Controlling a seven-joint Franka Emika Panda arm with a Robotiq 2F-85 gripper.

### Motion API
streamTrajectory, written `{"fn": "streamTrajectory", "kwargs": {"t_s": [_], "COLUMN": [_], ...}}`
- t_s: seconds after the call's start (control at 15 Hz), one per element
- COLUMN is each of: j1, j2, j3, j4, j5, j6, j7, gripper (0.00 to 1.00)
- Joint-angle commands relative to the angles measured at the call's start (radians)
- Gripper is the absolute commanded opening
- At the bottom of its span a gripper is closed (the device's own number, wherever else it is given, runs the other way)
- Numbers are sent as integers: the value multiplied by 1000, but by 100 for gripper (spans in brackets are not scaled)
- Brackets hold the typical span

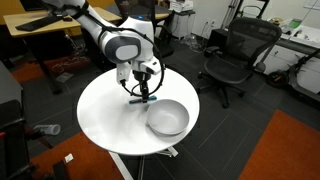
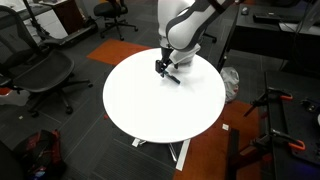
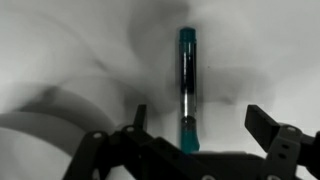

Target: Put the pen in the bowl

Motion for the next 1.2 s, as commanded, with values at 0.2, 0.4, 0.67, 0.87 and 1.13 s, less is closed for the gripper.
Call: {"fn": "streamTrajectory", "kwargs": {"t_s": [0.2, 0.4, 0.67, 0.87, 1.13], "j1": [20, 28, 24, 19, 17], "j2": [54, 68, 71, 73, 56], "j3": [-9, -14, -14, -15, -21], "j4": [41, 52, 76, 85, 77], "j5": [14, 10, 12, 15, 15], "j6": [-14, -8, -18, -14, -10], "j7": [21, 25, 18, 17, 22], "gripper": [100, 66, 34, 12, 5]}}
